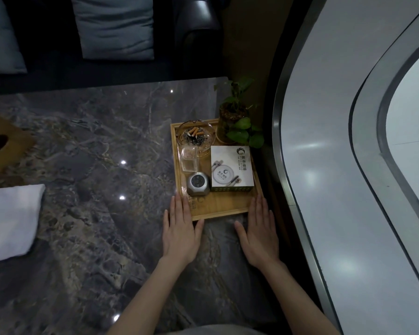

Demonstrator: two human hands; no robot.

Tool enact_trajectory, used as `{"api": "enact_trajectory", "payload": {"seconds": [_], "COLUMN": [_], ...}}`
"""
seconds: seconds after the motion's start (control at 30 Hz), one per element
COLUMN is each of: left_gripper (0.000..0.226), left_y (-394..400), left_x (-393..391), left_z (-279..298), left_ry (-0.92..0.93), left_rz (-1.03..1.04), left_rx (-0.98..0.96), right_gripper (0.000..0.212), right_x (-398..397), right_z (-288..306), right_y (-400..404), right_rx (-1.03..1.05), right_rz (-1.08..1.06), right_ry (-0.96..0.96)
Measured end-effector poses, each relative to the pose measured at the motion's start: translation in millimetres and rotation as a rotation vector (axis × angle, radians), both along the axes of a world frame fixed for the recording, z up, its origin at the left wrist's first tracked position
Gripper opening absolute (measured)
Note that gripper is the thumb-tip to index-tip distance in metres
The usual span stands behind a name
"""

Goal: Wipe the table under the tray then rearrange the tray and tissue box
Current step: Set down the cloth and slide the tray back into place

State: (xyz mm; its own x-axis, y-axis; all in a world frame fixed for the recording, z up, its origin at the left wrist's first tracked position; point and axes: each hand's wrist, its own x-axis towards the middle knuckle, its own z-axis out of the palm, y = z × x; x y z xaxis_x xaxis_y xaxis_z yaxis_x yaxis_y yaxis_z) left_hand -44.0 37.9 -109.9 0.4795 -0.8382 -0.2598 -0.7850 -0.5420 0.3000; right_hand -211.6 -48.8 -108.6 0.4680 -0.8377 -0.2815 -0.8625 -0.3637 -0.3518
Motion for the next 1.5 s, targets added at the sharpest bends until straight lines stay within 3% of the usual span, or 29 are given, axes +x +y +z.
{"api": "enact_trajectory", "payload": {"seconds": [0.63,1.5], "left_gripper": [0.070,0.076], "left_y": [-16.8,-27.3], "left_x": [11.5,25.4], "left_z": [2.2,0.7], "left_ry": [0.054,0.119], "left_rz": [-0.011,-0.094], "left_rx": [-0.004,-0.032], "right_gripper": [0.078,0.075], "right_x": [11.8,22.0], "right_z": [0.8,6.0], "right_y": [-13.1,-19.7], "right_rx": [-0.003,-0.030], "right_rz": [-0.021,-0.072], "right_ry": [-0.001,0.047]}}
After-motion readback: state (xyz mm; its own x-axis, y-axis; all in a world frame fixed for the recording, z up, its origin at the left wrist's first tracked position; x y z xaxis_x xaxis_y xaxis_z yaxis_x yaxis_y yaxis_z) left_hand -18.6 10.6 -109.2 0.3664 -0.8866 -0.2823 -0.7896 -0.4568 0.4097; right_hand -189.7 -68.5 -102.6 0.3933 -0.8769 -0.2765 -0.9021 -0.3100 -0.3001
